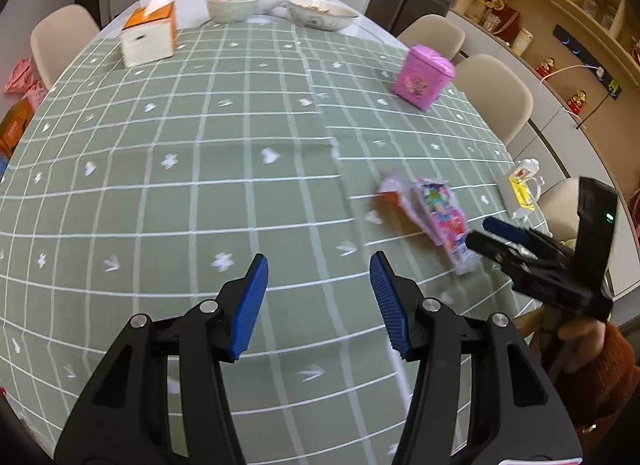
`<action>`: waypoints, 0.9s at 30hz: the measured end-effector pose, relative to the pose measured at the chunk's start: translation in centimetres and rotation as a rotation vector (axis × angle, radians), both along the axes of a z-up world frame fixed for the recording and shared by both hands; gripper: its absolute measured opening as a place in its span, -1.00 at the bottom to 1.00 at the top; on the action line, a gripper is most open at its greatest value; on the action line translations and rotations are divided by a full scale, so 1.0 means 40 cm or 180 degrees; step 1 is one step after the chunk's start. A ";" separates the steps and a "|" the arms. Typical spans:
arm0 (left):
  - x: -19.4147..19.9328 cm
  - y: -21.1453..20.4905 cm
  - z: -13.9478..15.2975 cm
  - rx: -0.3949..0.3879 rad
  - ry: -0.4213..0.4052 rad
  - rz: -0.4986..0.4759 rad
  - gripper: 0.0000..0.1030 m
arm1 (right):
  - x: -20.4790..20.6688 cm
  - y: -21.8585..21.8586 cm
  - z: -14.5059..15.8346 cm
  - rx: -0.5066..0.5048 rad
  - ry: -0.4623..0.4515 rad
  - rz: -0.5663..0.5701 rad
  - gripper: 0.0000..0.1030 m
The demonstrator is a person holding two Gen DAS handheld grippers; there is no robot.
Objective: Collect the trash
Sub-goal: 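Move both tools back over the table toward the remaining wrappers, then grasp the pink cartoon snack bag with the right gripper, then grasp the clear purple wrapper with the left gripper while the right holds the snack bag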
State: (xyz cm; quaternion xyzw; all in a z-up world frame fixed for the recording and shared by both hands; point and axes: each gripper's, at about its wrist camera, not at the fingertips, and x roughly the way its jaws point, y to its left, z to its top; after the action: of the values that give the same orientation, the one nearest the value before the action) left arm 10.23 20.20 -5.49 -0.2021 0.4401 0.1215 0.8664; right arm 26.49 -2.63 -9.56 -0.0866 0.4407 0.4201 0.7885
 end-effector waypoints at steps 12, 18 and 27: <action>0.028 0.069 -0.037 -0.0106 0.0091 -0.0205 -0.02 | 0.001 0.040 -0.032 -0.0326 -0.0264 -0.0301 -0.33; 0.086 0.027 -0.047 -0.0196 0.0078 -0.0510 -0.02 | -0.004 -0.055 0.028 -0.0042 -0.0164 -0.0507 -0.79; 0.220 -0.080 -0.084 -0.0431 0.0112 -0.0791 -0.02 | -0.022 -0.202 0.066 -0.0011 -0.0083 -0.1005 -0.83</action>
State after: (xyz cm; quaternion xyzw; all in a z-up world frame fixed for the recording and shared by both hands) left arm 19.04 17.01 -8.84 -0.2019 0.4841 -0.0132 0.8513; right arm 25.61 -10.69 -6.91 -0.0230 0.4392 0.2890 0.8503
